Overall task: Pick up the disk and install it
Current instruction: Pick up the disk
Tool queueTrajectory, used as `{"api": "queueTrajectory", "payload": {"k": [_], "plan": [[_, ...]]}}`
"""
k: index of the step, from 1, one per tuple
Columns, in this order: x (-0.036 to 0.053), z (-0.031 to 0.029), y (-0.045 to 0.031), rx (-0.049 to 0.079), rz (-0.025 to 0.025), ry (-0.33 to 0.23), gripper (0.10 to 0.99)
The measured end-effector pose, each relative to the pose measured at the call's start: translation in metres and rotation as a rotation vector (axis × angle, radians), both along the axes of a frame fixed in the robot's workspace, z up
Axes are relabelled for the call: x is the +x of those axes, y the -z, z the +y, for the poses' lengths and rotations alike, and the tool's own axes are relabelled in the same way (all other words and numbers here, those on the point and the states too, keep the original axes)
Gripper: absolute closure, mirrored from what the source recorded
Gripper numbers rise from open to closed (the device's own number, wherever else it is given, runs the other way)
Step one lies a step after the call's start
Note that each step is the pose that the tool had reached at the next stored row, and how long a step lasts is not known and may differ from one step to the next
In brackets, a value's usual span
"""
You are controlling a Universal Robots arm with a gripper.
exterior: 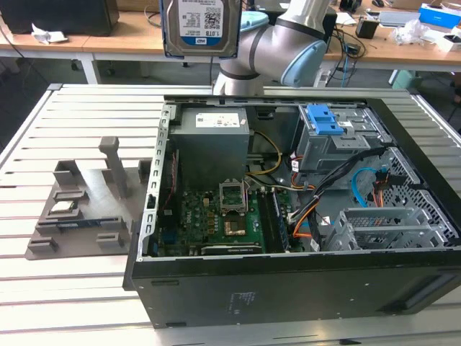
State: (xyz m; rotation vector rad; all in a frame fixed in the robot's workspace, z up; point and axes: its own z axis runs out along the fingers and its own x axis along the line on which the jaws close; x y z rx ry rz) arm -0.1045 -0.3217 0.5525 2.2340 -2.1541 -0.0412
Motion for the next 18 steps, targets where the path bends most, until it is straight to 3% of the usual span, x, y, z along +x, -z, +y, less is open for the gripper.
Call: {"api": "queueTrajectory", "payload": {"k": [3, 7, 14, 18], "plan": [[0.0061, 0.0000, 0.0000, 0.000, 0.0000, 0.000, 0.725], [0.0292, 0.0000, 0.0000, 0.000, 0.0002, 0.000, 0.725], [0.0571, 0.0000, 0.0000, 0.000, 0.0005, 0.000, 0.725], [0.0630, 0.0000, 0.0000, 0.000, 0.0005, 0.000, 0.725]]}}
